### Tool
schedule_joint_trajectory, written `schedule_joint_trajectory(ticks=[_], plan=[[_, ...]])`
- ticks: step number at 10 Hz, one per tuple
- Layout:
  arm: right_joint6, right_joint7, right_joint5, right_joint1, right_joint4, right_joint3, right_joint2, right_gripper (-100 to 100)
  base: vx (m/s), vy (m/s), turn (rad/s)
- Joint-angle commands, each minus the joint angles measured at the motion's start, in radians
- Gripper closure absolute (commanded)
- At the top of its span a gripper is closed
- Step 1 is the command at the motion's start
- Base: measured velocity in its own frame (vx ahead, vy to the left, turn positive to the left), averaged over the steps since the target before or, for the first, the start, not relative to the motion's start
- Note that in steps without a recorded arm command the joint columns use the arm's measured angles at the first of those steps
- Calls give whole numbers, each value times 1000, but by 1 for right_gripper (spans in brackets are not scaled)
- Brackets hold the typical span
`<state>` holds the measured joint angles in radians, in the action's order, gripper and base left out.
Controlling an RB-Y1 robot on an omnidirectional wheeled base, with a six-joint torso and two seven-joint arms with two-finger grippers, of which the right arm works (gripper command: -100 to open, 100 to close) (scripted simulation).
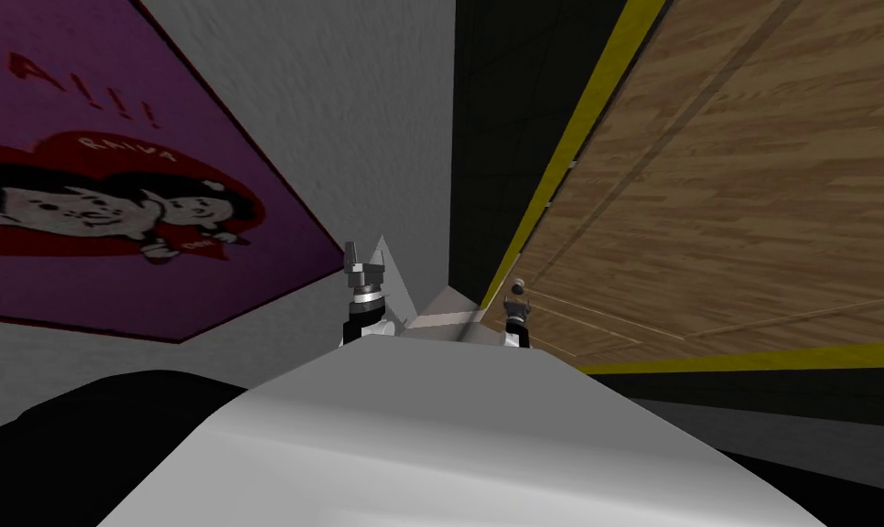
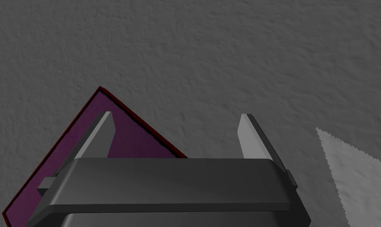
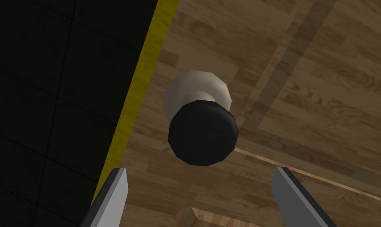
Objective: Pull the door open
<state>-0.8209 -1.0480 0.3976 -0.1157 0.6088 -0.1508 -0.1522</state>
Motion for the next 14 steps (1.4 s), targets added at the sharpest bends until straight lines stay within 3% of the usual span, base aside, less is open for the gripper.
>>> schedule_joint_trajectory(ticks=[1,11,12,13,14], plan=[[-4,-49,15,-5,0,3,8,-100,-103,-14,70],[-3,-265,90,-12,35,15,51,-100,-95,-20,56],[-6,-254,86,-15,28,14,49,-100,-45,-5,5],[-8,-290,91,0,22,12,18,-100,151,15,108],[-9,-300,92,4,20,11,9,-100,198,-4,83]])
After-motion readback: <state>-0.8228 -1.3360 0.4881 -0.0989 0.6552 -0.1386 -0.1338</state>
